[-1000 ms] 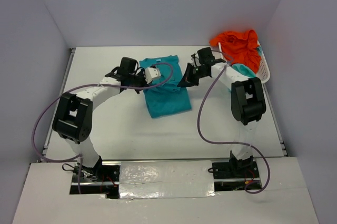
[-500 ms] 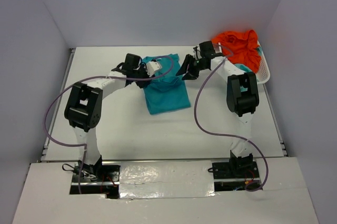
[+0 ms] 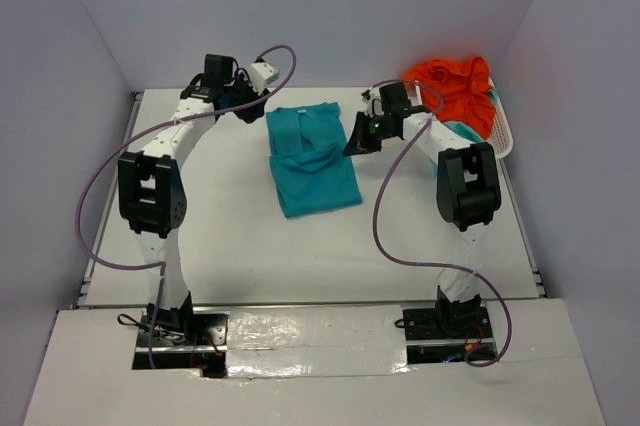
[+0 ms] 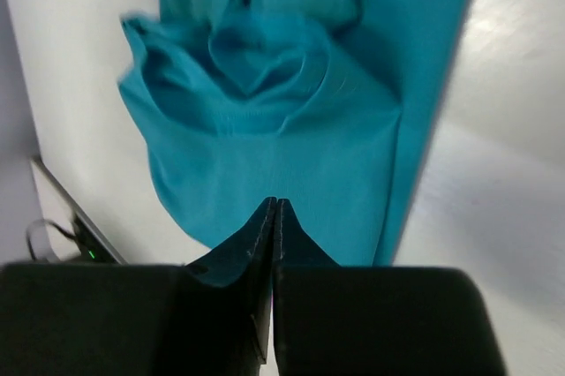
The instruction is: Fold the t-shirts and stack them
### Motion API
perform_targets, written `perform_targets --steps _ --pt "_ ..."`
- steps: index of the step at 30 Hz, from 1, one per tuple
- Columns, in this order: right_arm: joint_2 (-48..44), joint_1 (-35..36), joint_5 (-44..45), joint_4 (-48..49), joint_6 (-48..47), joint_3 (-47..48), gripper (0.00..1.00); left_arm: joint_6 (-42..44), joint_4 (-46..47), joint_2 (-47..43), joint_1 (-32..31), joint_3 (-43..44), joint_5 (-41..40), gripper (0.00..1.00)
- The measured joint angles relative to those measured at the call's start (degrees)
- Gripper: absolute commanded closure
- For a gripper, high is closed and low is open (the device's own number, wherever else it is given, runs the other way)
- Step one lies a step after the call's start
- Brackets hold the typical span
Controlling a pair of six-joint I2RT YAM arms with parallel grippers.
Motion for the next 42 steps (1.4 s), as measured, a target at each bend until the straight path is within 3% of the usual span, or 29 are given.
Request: perform_targets --steps 5,9,19,33,42 --pt "-0.2 4.85 -1.6 -1.05 -1.88 -4.7 1.0 1.22 -4.92 -9.14 -2.84 -11.06 5.97 0.5" --pt "-0.04 8.98 -2.89 -0.44 -0.59 -4.7 1.0 -0.61 -6.64 -10.82 -4.04 -14.51 8.74 0.49" --pt "6.64 9.68 -1.51 -0.11 1.77 -2.75 1.0 -1.62 -7.43 -10.73 -2.45 -11.56 8.55 0.49" --pt "14.95 7.91 2.19 0.46 6.1 9.11 1.0 -1.36 -6.99 -7.93 -1.18 -9.73 8.85 0.49" --pt "17.53 5.09 3.26 11.74 18.34 14.84 1.0 6.47 -7.8 -8.24 -2.25 -11.23 9.27 0.48"
